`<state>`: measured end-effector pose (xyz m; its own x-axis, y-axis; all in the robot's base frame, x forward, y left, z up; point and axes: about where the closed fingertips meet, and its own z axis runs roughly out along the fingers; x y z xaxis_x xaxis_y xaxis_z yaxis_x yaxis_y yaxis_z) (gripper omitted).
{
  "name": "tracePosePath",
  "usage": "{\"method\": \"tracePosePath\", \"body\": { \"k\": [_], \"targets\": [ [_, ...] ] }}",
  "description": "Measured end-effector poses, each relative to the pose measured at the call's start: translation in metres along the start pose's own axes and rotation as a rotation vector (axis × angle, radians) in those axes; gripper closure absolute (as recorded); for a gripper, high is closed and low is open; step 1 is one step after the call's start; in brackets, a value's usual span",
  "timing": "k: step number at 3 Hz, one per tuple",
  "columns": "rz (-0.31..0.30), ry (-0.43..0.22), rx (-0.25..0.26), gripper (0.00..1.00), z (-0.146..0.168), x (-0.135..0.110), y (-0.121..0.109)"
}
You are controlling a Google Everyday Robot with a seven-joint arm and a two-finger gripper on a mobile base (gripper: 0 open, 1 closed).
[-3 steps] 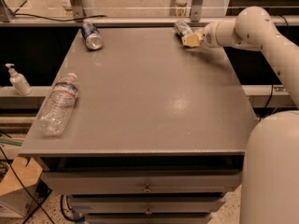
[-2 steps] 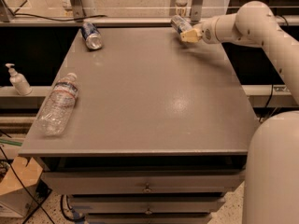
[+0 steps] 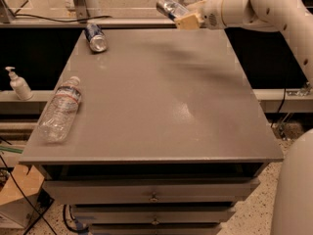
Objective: Move redbull can near water bottle
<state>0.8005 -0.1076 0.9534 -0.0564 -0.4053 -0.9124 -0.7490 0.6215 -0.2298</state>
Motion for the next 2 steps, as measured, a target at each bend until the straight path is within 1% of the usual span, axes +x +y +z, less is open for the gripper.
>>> {"method": "tracePosePath", "body": {
  "k": [1,2],
  "targets": [
    [-0.021,-0.001,-0.02,1.0,0.003,-0.002,0.007],
    [-0.053,0.018,-0.044,1.0,0.008,-0.006,0.017]
  ]
}}
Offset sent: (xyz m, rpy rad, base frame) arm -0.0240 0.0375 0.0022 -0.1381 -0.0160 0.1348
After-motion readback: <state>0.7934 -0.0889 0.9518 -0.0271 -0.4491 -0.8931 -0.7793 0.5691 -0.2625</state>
